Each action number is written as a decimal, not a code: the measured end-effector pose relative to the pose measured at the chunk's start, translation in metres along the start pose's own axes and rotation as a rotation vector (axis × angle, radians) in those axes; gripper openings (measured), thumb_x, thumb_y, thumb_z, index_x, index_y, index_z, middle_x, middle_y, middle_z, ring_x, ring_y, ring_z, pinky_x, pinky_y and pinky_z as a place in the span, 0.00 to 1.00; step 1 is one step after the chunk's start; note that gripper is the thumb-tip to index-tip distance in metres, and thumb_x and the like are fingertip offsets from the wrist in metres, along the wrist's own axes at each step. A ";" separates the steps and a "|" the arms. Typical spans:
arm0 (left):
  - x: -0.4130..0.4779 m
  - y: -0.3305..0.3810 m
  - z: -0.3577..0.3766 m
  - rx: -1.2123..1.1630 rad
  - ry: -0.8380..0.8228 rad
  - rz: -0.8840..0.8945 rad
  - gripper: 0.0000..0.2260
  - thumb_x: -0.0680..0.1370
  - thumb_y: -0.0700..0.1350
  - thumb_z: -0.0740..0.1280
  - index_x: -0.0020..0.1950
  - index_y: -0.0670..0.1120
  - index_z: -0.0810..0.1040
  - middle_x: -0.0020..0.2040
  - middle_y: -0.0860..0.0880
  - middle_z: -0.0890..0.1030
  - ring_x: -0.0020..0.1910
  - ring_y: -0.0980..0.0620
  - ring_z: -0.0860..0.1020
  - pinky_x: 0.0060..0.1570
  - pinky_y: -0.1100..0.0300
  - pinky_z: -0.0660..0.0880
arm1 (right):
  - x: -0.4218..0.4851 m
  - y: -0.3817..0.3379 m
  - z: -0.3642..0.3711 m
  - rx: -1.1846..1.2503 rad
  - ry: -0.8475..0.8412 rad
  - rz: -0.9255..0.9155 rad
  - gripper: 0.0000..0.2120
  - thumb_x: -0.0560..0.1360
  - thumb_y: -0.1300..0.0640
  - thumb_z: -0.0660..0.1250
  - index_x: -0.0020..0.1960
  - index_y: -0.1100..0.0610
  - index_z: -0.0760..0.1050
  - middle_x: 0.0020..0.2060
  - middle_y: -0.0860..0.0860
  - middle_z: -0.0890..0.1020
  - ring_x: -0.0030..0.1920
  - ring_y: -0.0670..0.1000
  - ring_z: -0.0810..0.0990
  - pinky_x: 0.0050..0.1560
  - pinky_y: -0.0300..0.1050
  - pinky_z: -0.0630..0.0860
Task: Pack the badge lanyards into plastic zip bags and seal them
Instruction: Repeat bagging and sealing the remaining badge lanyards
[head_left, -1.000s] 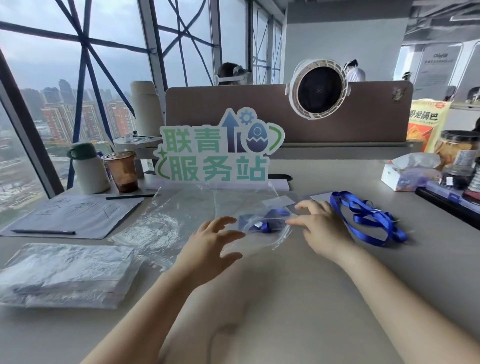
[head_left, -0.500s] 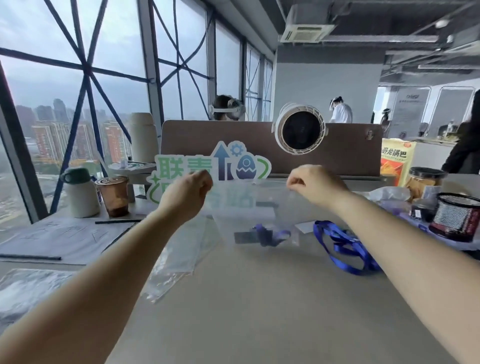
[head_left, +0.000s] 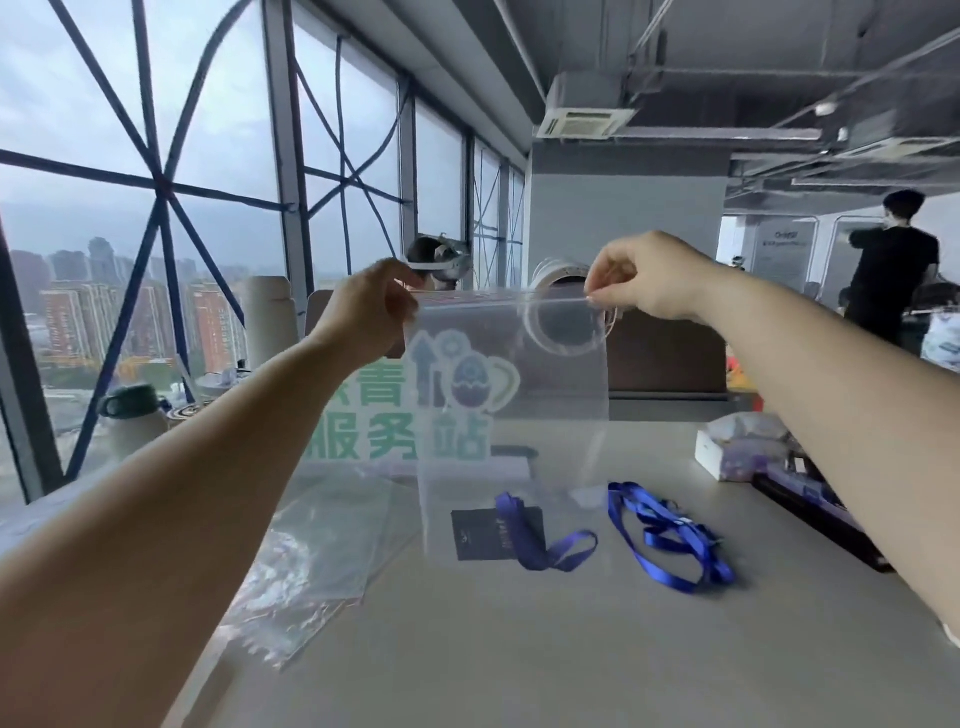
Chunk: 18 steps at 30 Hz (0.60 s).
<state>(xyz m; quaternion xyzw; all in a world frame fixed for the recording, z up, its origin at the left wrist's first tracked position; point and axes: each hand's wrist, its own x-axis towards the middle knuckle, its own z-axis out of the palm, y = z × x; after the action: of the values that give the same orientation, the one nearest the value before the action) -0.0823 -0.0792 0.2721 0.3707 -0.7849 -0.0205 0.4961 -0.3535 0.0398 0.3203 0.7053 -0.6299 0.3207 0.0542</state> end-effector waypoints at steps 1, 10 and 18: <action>0.000 0.000 0.004 0.023 -0.038 0.006 0.11 0.78 0.36 0.60 0.53 0.46 0.79 0.44 0.48 0.83 0.45 0.49 0.80 0.49 0.58 0.75 | 0.000 0.004 0.001 0.026 -0.022 0.024 0.07 0.71 0.58 0.72 0.46 0.52 0.75 0.38 0.49 0.82 0.39 0.49 0.79 0.43 0.44 0.73; 0.021 -0.012 0.051 0.094 -0.136 -0.094 0.06 0.77 0.43 0.64 0.46 0.51 0.81 0.43 0.49 0.81 0.48 0.47 0.79 0.43 0.60 0.70 | 0.015 0.046 0.037 0.160 0.051 0.204 0.03 0.76 0.63 0.65 0.43 0.59 0.74 0.38 0.55 0.81 0.33 0.49 0.81 0.33 0.40 0.75; -0.002 0.021 0.016 -0.026 0.000 0.037 0.08 0.78 0.40 0.62 0.48 0.49 0.80 0.43 0.51 0.84 0.41 0.54 0.81 0.44 0.61 0.76 | -0.027 0.032 0.013 0.409 0.142 0.163 0.04 0.76 0.62 0.66 0.42 0.58 0.75 0.43 0.57 0.84 0.43 0.51 0.84 0.46 0.45 0.81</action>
<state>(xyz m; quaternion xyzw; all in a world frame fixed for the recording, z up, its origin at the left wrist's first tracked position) -0.1060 -0.0678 0.2707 0.3497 -0.7912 -0.0216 0.5012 -0.3778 0.0497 0.2856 0.6241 -0.6014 0.4936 -0.0716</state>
